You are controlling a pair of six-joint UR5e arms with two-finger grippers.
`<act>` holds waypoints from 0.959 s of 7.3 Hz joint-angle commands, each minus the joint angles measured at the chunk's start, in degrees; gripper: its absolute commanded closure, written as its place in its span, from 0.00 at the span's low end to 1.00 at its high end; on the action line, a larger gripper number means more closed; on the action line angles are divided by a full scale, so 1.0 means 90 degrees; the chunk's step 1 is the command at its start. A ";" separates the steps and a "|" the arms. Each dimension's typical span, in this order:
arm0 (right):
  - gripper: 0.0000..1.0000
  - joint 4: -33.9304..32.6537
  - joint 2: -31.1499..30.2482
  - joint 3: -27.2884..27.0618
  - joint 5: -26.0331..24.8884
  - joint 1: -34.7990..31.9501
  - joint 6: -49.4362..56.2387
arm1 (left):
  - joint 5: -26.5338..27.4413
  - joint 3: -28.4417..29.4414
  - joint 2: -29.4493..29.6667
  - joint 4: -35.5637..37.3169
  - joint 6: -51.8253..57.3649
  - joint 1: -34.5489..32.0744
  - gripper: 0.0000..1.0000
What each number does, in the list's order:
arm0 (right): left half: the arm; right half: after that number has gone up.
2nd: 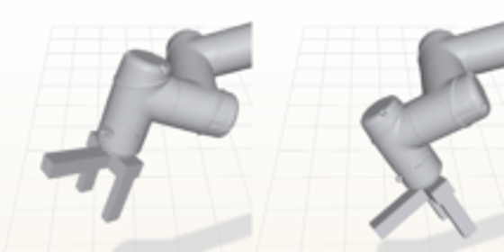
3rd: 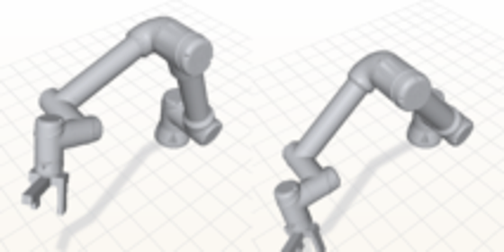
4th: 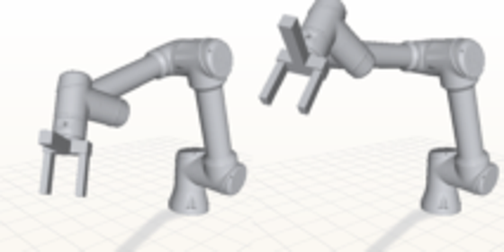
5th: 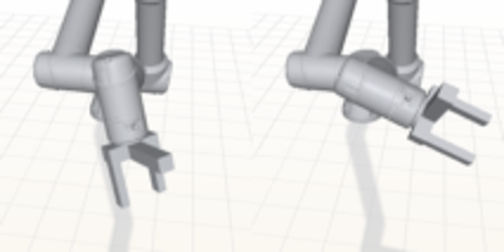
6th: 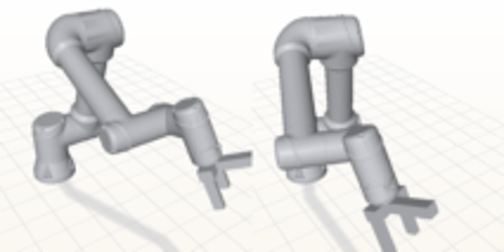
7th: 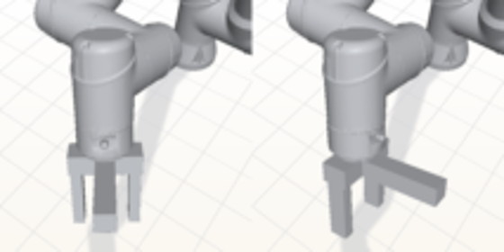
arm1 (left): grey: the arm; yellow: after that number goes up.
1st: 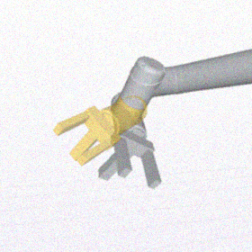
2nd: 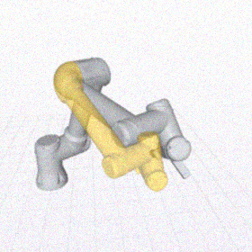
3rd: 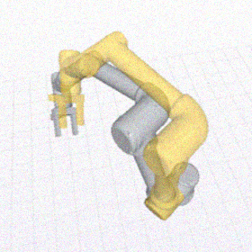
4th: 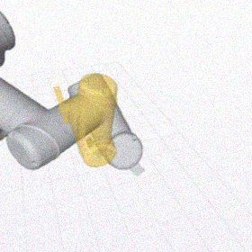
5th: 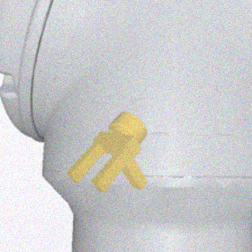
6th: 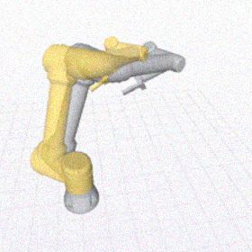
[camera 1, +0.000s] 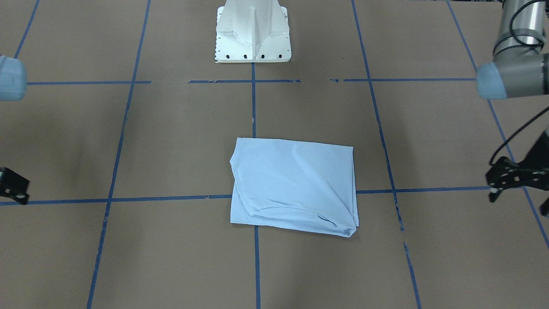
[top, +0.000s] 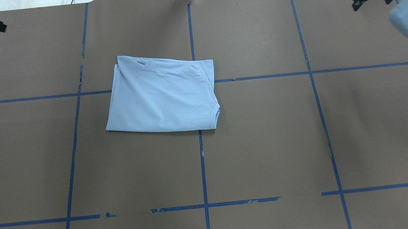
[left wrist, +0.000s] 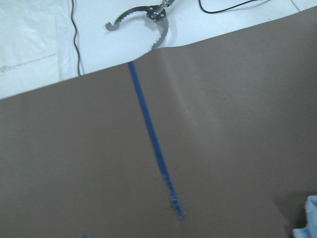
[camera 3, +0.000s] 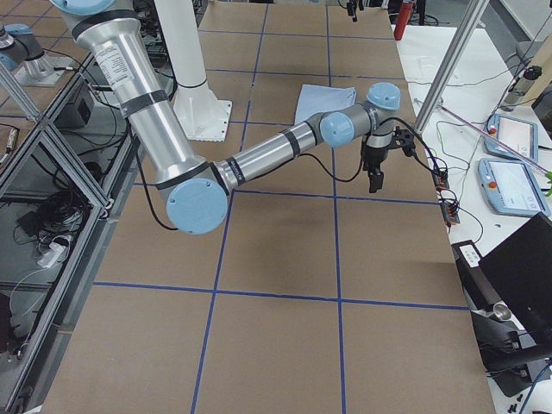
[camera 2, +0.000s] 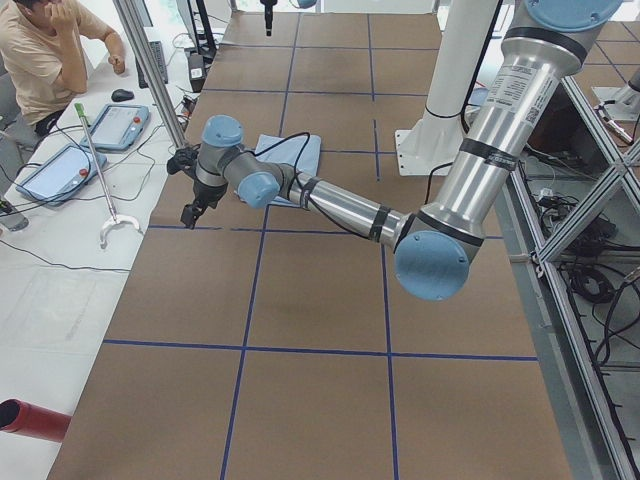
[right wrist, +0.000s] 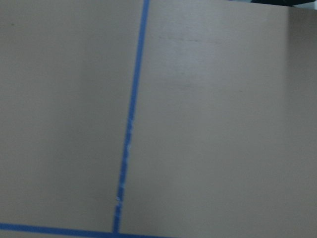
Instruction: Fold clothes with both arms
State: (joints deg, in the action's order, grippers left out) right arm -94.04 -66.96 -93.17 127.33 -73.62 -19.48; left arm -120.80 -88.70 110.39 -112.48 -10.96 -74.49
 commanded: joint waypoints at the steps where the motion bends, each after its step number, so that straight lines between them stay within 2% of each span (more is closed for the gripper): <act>1: 0.00 -0.0293 -0.1411 -0.0477 0.0334 -0.1142 0.1767 | -0.0706 -0.0183 -0.0865 0.0221 0.1814 -0.1279 0.00; 3: 0.00 -0.0186 -0.2739 -0.0798 0.0325 -0.1390 0.1910 | -0.1040 -0.0184 -0.1462 0.0680 0.2067 -0.1877 0.00; 4: 0.00 -0.0195 -0.3306 -0.1109 0.0325 -0.1429 0.1900 | -0.1061 -0.0212 -0.1968 0.0613 0.2086 -0.1919 0.00; 6: 0.00 -0.0195 -0.3808 -0.1356 0.0344 -0.1565 0.1900 | -0.1070 -0.0251 -0.2420 0.0662 0.2135 -0.1958 0.00; 7: 0.00 -0.0195 -0.3877 -0.1473 0.0441 -0.1585 0.1871 | -0.1283 -0.0319 -0.2480 0.0971 0.2319 -0.1968 0.00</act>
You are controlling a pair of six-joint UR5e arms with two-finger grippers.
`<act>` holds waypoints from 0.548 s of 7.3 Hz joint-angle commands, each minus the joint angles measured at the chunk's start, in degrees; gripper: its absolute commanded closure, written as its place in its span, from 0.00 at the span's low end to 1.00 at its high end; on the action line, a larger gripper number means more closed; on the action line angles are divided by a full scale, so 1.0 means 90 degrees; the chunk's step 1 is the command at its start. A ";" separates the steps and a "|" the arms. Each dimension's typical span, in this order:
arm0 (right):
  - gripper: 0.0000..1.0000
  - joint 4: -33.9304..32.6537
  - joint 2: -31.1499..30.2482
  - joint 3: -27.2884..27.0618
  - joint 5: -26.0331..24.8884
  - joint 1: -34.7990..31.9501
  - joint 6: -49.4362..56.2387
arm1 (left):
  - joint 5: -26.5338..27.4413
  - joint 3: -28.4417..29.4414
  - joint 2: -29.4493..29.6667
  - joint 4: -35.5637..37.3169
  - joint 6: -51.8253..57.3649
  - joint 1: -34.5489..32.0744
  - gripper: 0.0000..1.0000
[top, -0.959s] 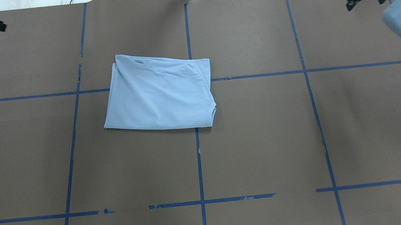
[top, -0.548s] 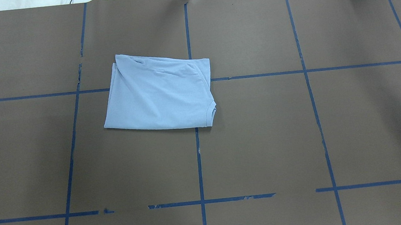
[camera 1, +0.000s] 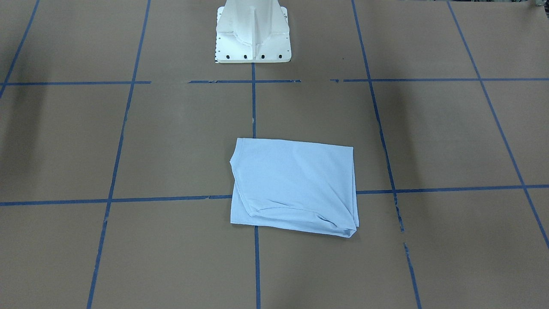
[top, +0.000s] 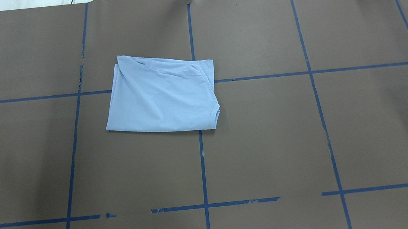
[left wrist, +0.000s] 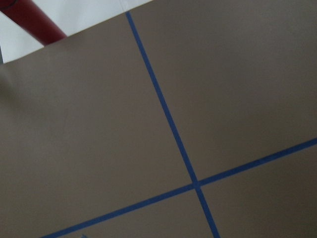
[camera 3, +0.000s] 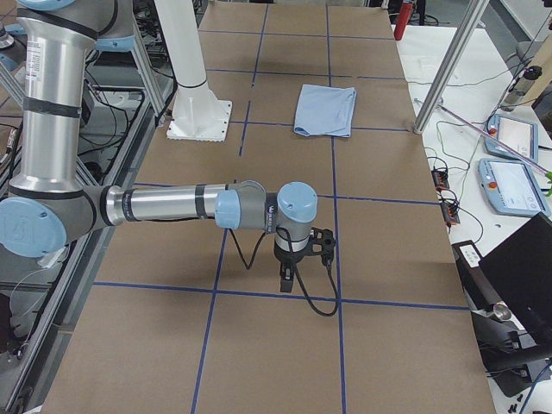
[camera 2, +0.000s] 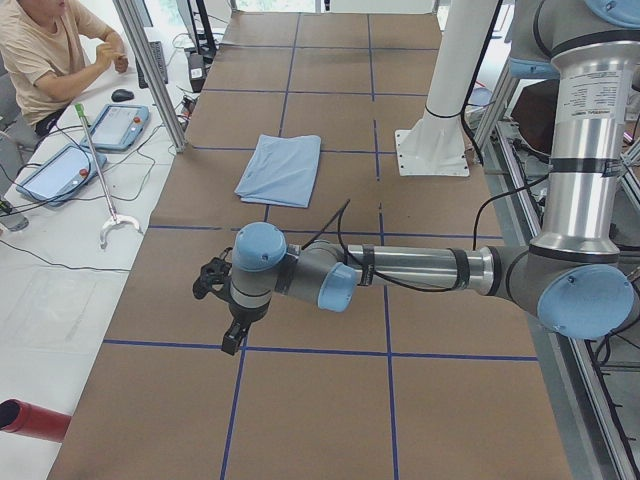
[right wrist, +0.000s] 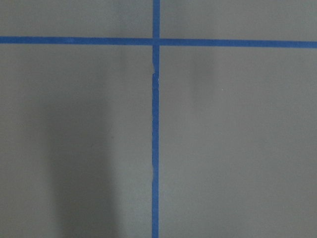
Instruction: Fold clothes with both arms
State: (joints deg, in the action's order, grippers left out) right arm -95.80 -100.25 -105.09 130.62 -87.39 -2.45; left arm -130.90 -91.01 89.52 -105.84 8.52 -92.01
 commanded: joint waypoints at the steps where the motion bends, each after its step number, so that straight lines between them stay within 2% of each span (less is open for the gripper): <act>1: 0.00 0.0000 -0.0180 -0.0265 0.0338 -0.0152 -0.0021 | -0.0337 -0.0083 -0.0142 0.0739 0.0185 -0.0021 0.00; 2: 0.00 0.0000 -0.0170 -0.0266 0.0485 -0.0153 -0.0050 | -0.0300 -0.0316 -0.0190 0.0841 0.0128 -0.0021 0.00; 4: 0.00 0.0020 -0.0218 -0.0276 0.0283 -0.0163 0.0047 | -0.0076 -0.0328 -0.0375 0.0842 0.0137 -0.0011 0.00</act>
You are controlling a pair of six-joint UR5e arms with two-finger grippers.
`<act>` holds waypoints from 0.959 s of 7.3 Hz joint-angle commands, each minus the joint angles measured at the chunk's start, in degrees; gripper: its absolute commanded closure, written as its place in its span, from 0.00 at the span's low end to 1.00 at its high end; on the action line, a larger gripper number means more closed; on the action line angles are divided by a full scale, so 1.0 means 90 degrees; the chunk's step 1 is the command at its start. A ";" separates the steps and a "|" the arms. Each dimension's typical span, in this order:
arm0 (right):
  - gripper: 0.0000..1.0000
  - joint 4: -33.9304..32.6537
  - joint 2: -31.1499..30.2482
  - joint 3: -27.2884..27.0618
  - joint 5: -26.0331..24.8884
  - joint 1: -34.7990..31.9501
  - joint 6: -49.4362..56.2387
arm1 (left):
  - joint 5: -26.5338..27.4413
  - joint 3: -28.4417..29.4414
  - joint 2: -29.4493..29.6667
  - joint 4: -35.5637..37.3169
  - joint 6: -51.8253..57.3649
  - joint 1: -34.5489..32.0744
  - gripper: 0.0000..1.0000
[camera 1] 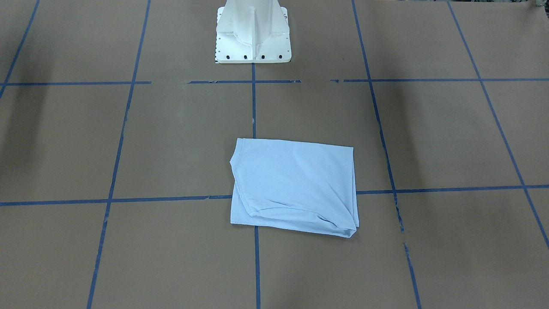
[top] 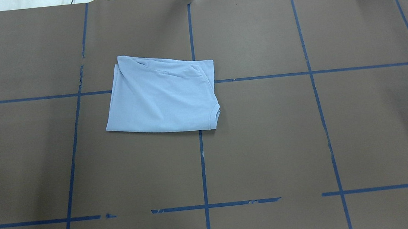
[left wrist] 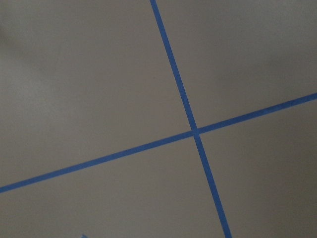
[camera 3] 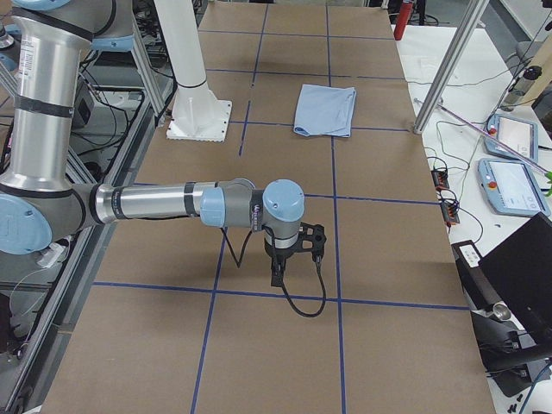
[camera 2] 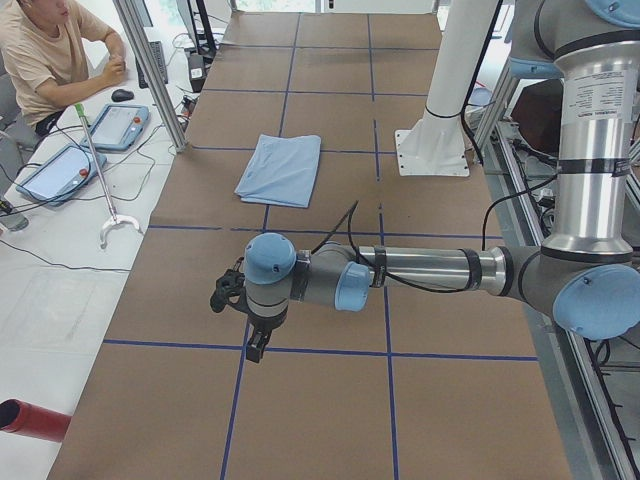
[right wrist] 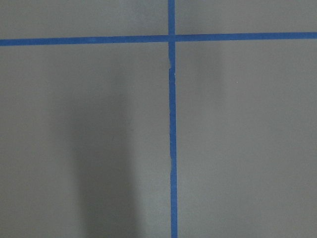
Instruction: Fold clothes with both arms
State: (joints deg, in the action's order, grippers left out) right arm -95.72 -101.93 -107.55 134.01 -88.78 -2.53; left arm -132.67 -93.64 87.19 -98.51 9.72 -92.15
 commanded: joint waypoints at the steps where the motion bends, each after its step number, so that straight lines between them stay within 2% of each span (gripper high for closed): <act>1: 0.00 0.0011 0.0007 -0.0071 -0.0086 -0.0009 0.0056 | 0.0209 -0.0035 -0.0108 0.0028 0.0004 0.0034 0.00; 5: 0.00 0.0011 -0.0031 -0.0052 -0.0095 0.0001 -0.0032 | 0.0191 -0.0035 -0.0127 0.0134 -0.0025 0.0034 0.00; 7: 0.00 0.0011 -0.0041 -0.0042 -0.0134 0.0001 -0.0032 | 0.0132 -0.0180 -0.0117 0.0961 -0.0015 0.0044 0.00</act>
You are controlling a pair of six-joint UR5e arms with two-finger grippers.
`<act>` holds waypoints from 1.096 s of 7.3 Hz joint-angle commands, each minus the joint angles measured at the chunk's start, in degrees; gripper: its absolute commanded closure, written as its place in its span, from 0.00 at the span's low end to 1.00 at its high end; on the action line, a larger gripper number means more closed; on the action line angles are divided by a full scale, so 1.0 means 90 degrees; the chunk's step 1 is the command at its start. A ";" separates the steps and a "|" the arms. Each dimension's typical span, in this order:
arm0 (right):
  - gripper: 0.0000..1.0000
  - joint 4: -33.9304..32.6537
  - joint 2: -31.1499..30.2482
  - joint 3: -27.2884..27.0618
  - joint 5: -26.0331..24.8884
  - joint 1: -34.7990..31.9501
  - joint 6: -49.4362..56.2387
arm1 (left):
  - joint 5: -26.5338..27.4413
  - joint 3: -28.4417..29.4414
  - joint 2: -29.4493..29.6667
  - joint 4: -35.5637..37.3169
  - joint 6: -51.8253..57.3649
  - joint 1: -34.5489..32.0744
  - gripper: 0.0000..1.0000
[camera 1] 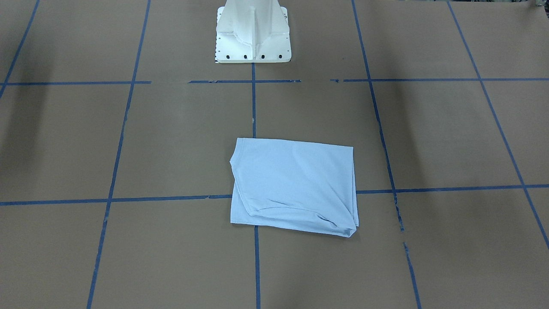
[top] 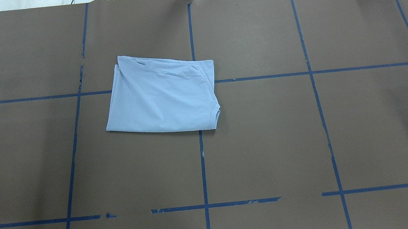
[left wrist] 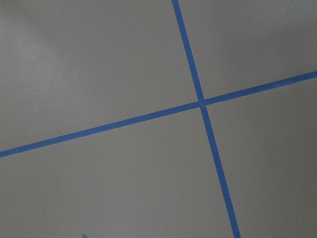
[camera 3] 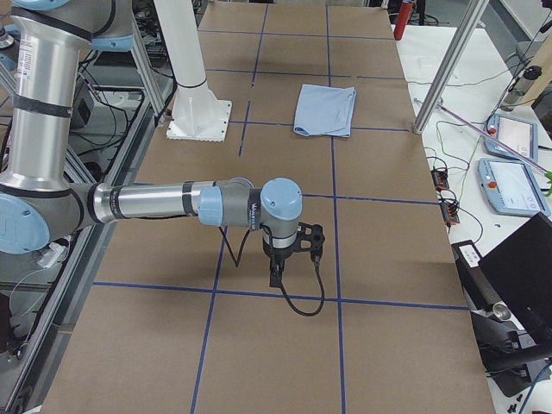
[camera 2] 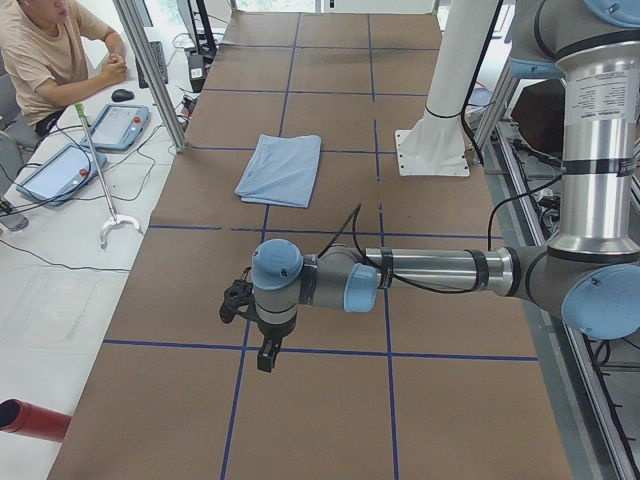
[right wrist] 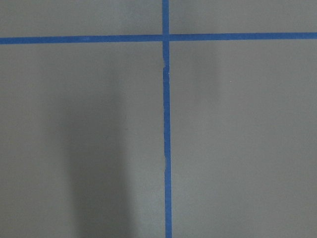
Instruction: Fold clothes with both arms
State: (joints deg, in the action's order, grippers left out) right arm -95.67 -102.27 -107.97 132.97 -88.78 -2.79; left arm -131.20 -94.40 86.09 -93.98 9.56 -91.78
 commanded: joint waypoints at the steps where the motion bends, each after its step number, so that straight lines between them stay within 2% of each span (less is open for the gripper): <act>1: 0.00 0.0005 -0.0004 0.0005 -0.0018 0.0001 -0.0003 | -0.0041 -0.0194 -0.0005 0.0771 0.0012 -0.0007 0.00; 2: 0.00 0.0005 -0.0004 0.0005 -0.0018 0.0001 -0.0003 | -0.0061 -0.0224 -0.0005 0.0812 0.0022 -0.0007 0.00; 3: 0.00 0.0005 -0.0004 0.0005 -0.0018 0.0001 -0.0003 | -0.0428 -0.0214 -0.0005 0.0793 0.0002 0.0003 0.00; 5: 0.00 0.0005 0.0035 -0.0015 0.0001 0.0001 0.0017 | -0.0500 -0.0214 0.0005 0.0696 0.0070 0.0003 0.00; 8: 0.00 0.0015 0.0045 -0.0025 0.0011 0.0001 0.0066 | -0.0491 -0.0195 0.0005 0.0131 0.0071 0.0003 0.00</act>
State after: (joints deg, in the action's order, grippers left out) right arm -95.61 -101.90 -108.17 132.99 -88.77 -2.37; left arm -135.62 -96.30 86.30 -90.75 10.18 -91.76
